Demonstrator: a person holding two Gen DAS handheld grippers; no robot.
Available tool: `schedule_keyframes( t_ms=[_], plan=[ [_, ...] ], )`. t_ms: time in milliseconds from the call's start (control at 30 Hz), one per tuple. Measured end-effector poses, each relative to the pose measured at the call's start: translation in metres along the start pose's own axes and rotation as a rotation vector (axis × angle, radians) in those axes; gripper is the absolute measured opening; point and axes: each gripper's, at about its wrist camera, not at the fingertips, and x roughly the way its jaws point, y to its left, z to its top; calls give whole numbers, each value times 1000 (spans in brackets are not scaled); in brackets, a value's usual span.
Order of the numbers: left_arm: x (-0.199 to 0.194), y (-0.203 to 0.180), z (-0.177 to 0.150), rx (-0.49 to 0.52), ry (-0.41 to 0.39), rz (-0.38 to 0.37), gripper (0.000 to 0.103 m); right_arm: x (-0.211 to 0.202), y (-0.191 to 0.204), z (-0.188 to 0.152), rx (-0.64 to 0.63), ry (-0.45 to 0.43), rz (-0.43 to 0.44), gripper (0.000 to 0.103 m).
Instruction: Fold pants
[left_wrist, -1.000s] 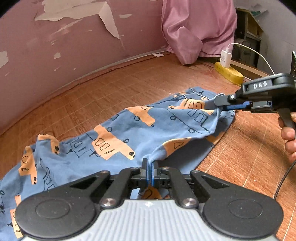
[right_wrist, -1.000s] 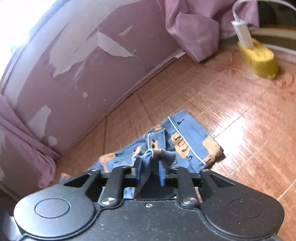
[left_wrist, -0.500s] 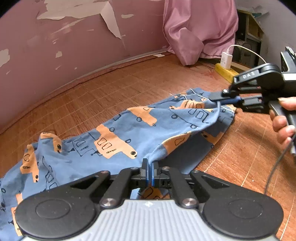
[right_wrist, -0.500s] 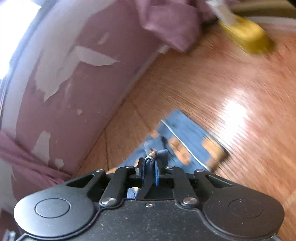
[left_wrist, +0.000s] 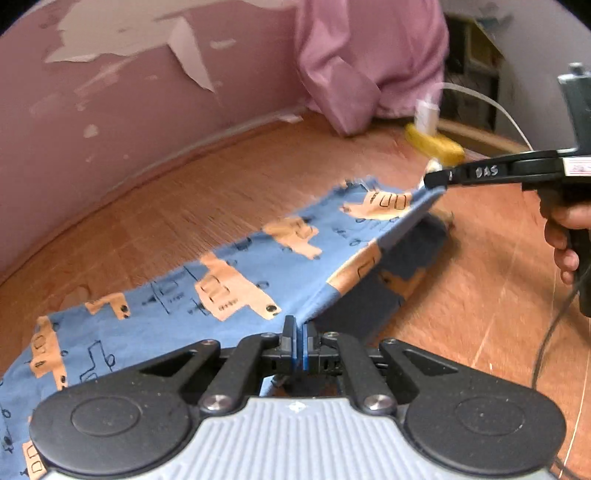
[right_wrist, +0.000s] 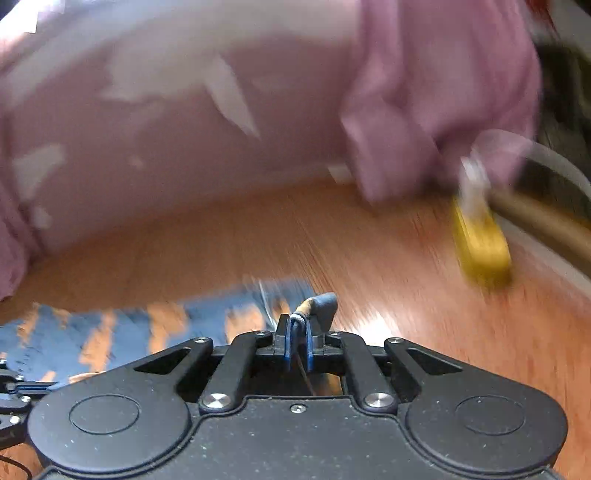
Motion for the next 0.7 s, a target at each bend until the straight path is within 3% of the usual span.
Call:
schedule_keyframes(
  t_ms=[200, 267, 333, 433, 500, 567, 633, 700],
  plan=[
    [-5, -9, -5, 75, -16, -4, 3, -13, 21, -4, -124, -42, -84, 8],
    [-4, -8, -7, 85, 1, -13, 3, -6, 25, -11, -181, 5, -119, 9],
    [1, -9, -7, 96, 35, -27, 4, -2, 15, -17, -127, 72, -122, 10],
    [1, -7, -10, 106, 39, -50, 4, -4, 16, -18, -137, 81, -154, 12],
    [-1, -2, -11, 88, 44, -81, 7, -3, 17, -19, -152, 92, -175, 21],
    [-4, 7, -12, 43, 45, -118, 16, -1, 15, -22, -144, 120, -207, 46],
    [-11, 17, -13, -24, 39, -156, 47, -5, 11, -21, -121, 95, -223, 56],
    [-25, 28, -17, -86, 1, -163, 55, -8, 15, -16, -175, 23, -248, 63]
  ],
)
